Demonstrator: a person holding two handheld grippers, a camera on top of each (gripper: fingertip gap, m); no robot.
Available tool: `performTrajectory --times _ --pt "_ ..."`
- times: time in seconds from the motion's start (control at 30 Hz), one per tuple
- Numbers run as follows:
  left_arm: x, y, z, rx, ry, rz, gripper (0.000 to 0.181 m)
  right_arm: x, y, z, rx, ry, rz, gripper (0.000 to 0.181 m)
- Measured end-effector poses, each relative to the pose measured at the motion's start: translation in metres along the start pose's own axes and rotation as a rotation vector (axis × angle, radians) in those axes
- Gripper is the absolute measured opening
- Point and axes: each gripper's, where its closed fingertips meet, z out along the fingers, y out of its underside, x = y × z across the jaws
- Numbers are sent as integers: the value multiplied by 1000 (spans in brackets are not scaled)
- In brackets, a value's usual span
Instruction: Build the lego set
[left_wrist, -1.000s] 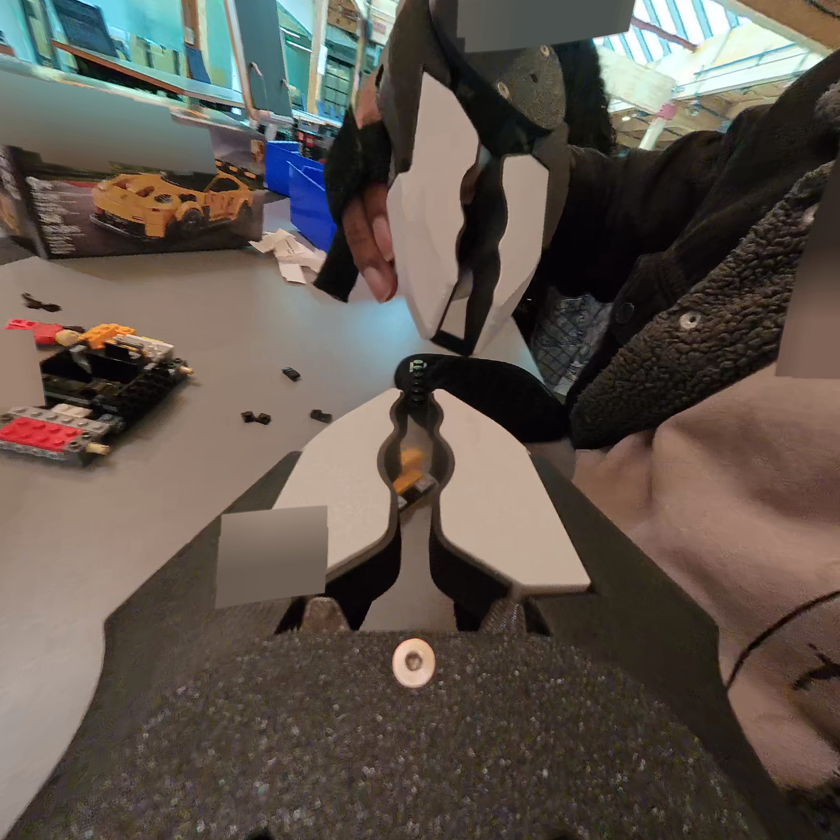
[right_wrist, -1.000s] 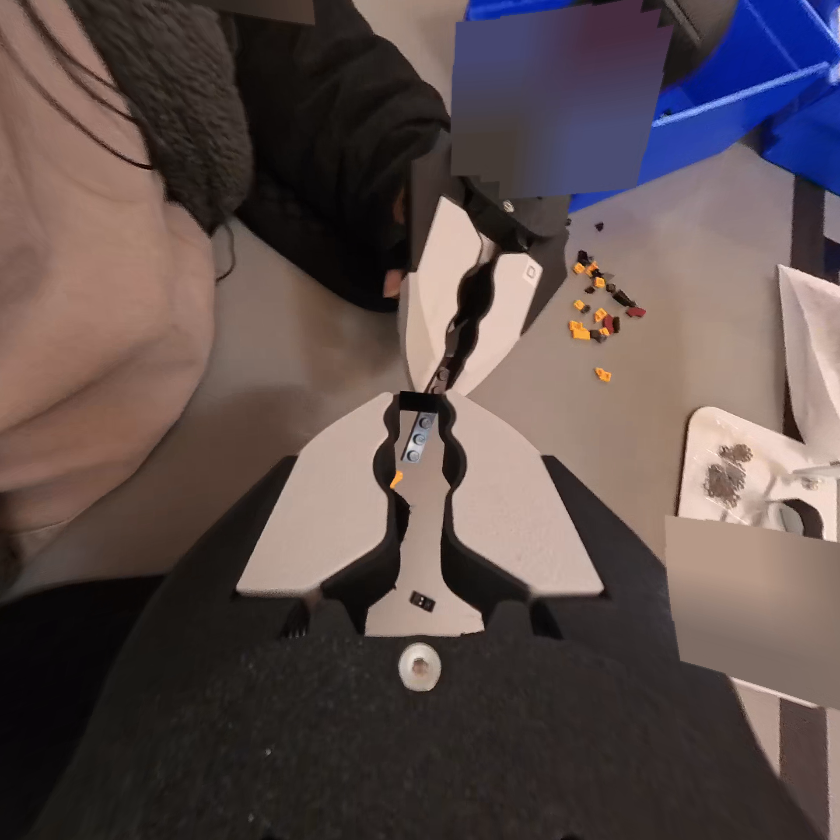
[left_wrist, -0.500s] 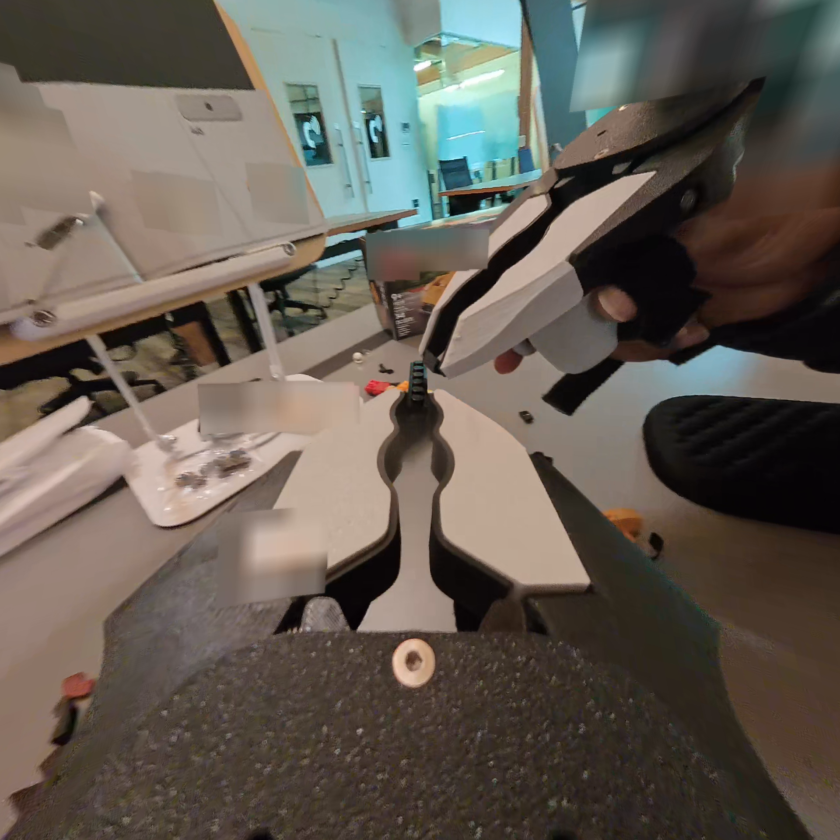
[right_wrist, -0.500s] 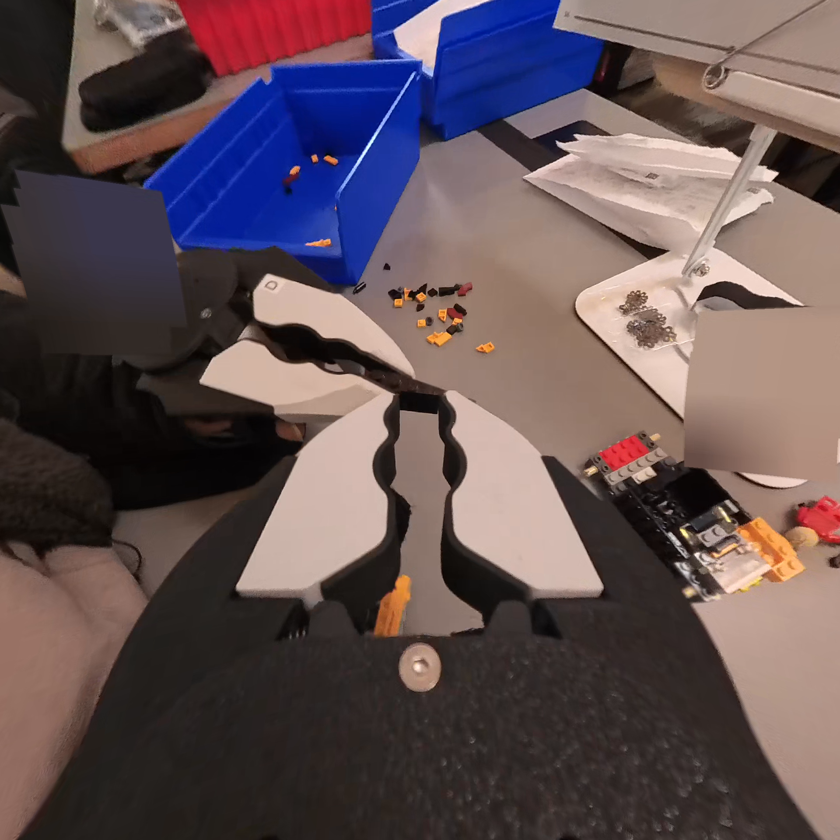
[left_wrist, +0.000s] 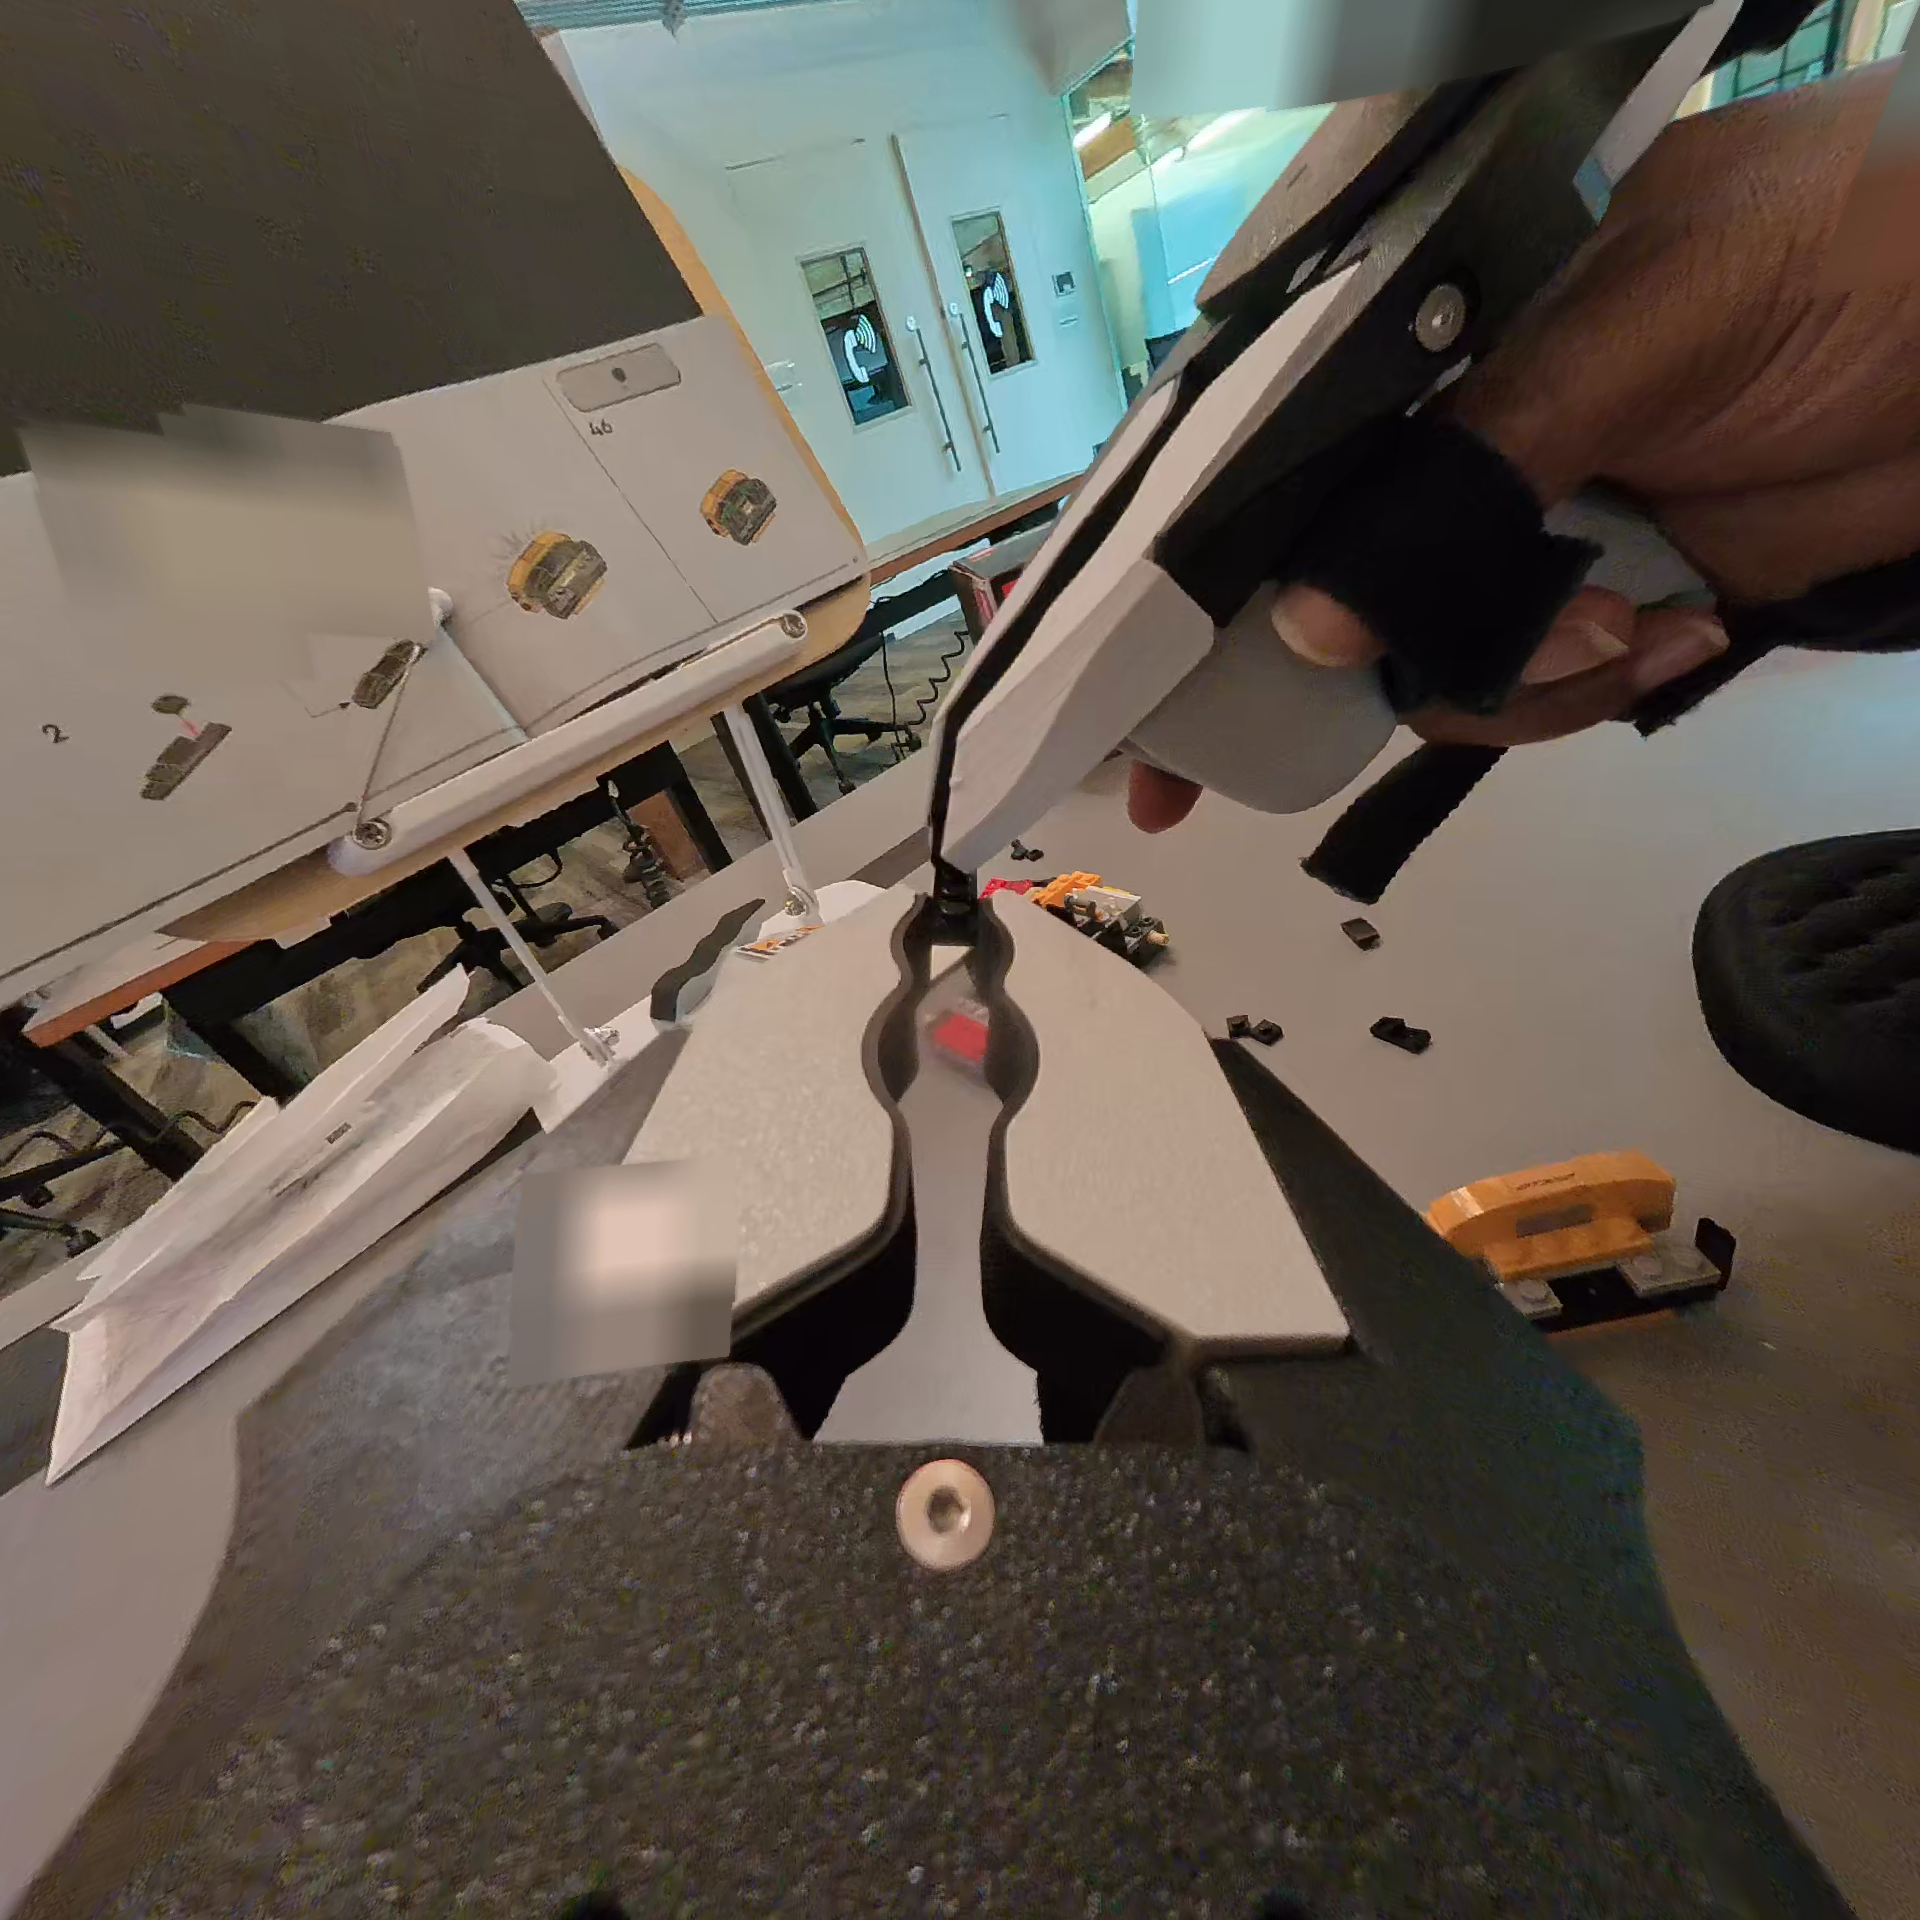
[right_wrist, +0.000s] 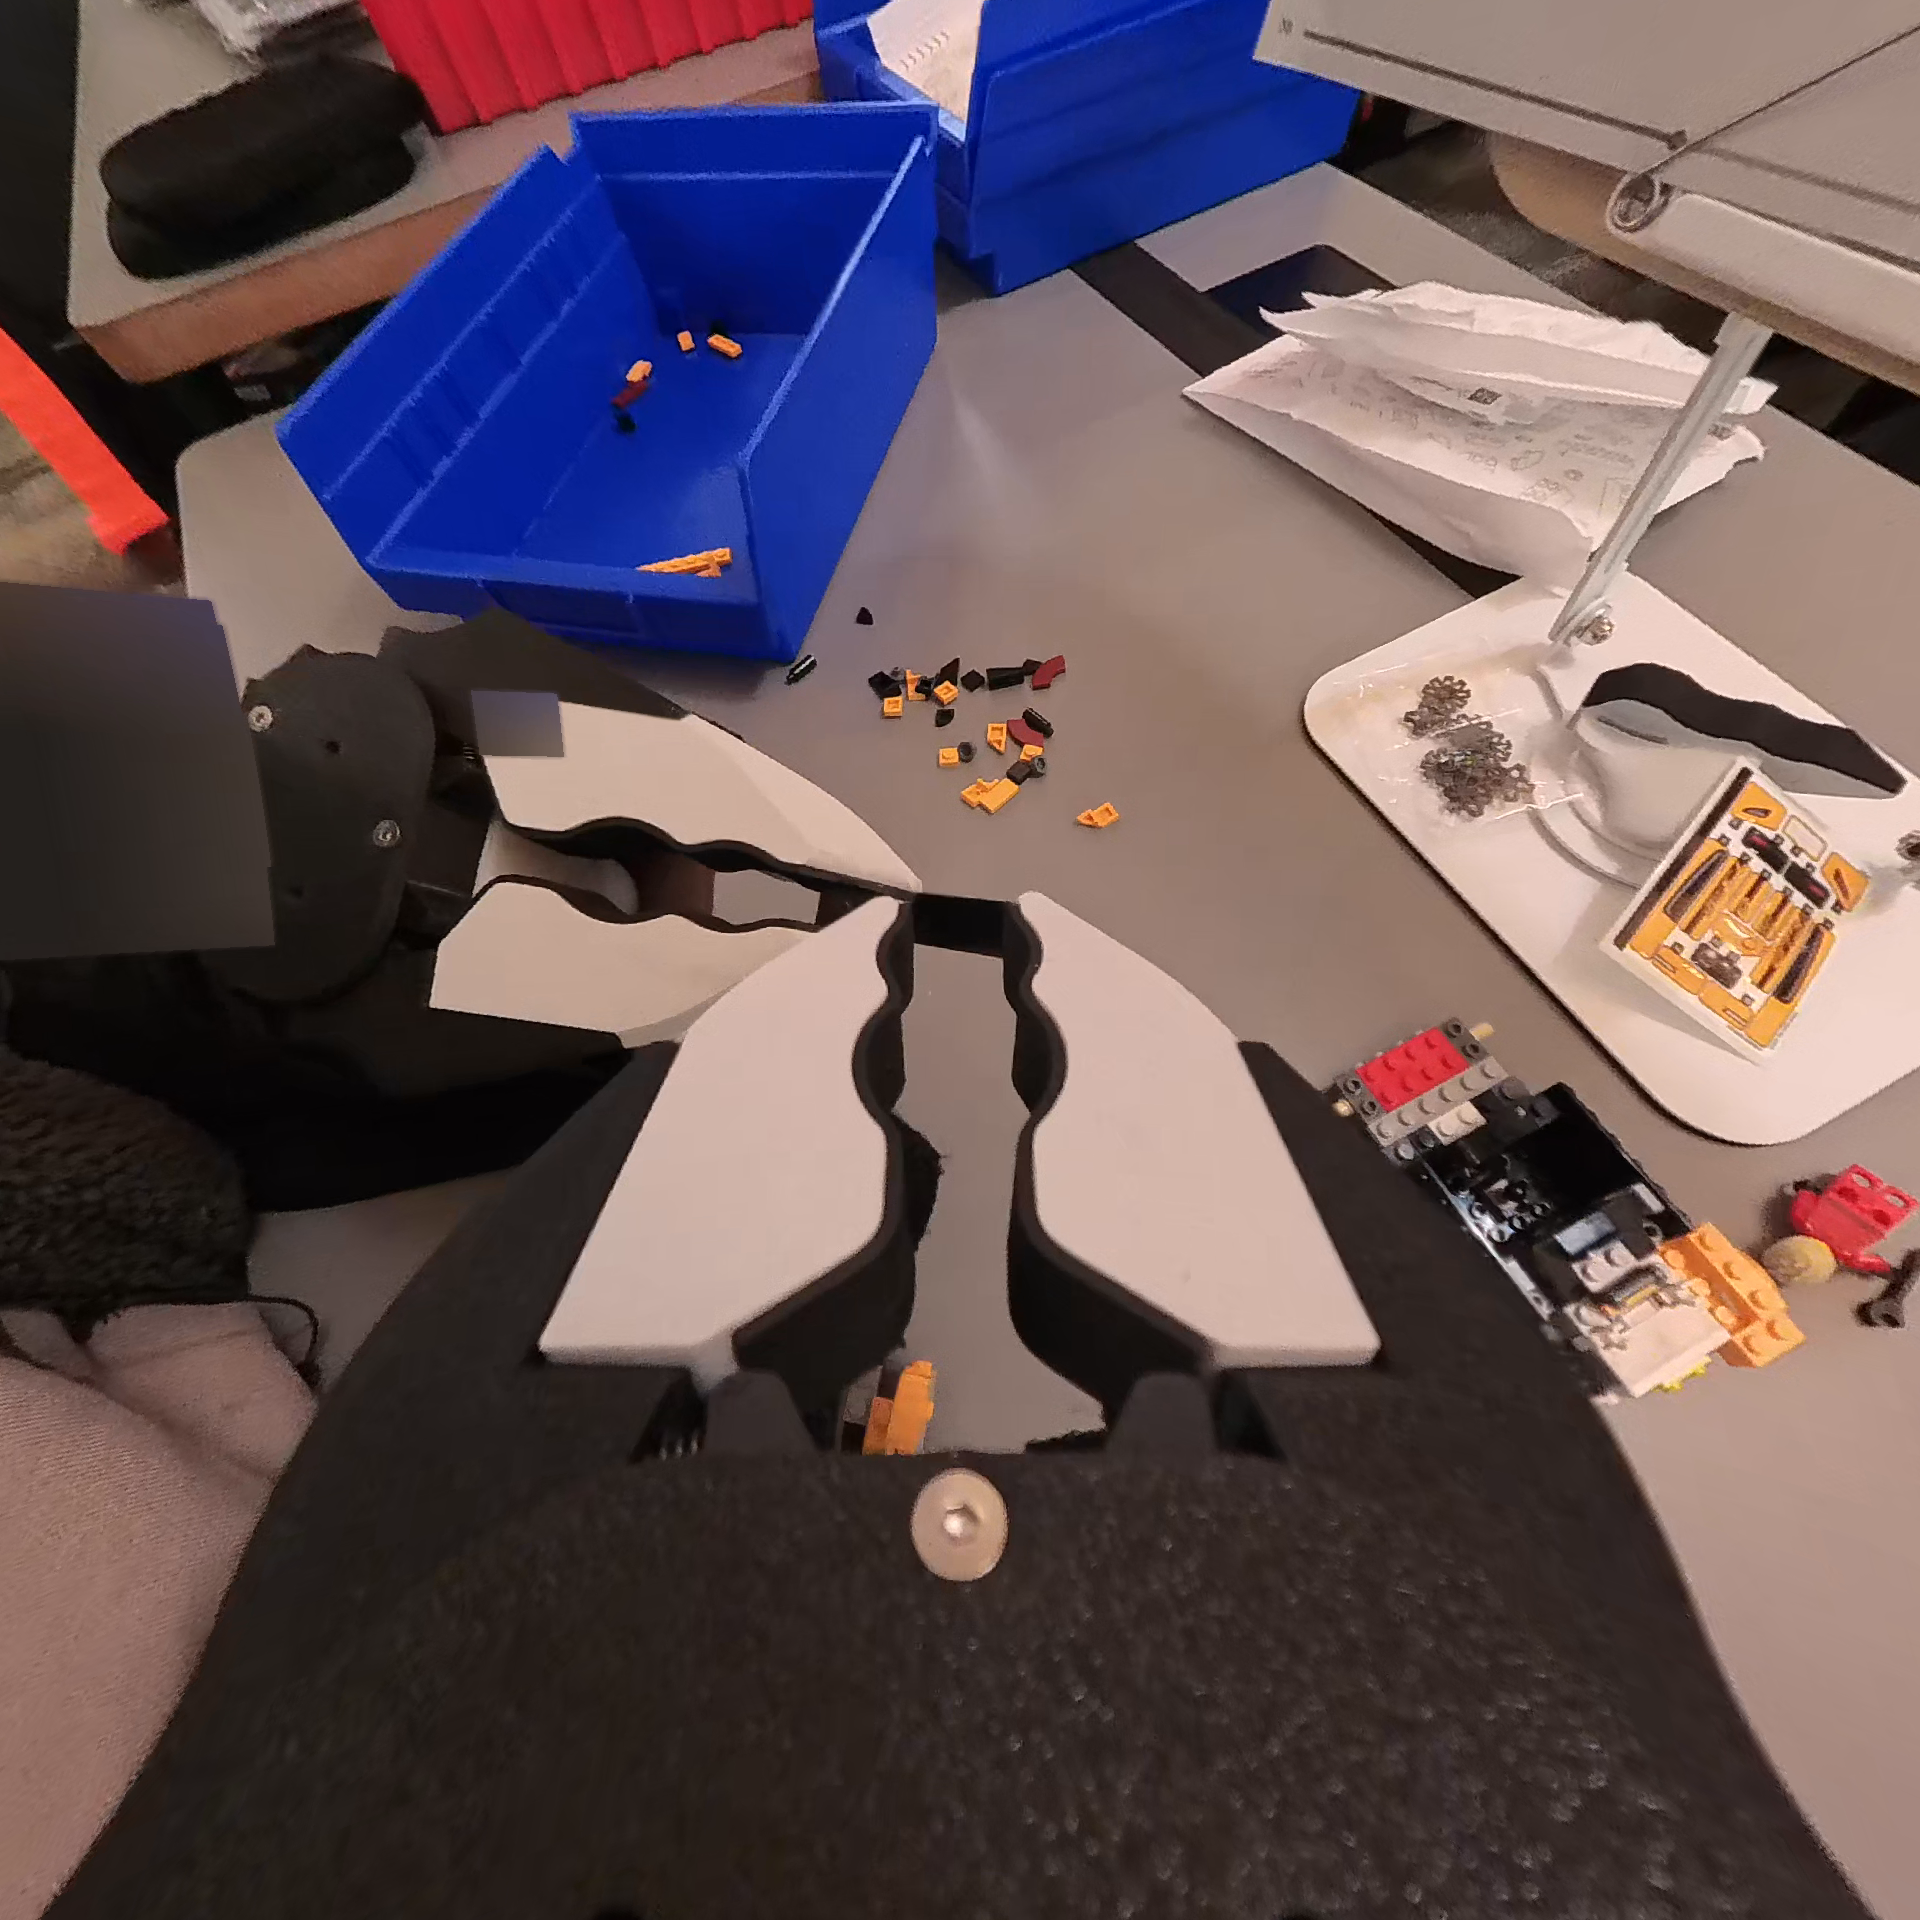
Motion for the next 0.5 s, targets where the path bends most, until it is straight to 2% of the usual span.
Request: performTrajectory --times 0.3,0.5 --pt "-9 5 1 -12 -9 -94 8 2 -2 9 -58 19 -24 16" --pt "-16 7 3 10 19 -302 8 6 -5 14 -177 -4 -59 16"
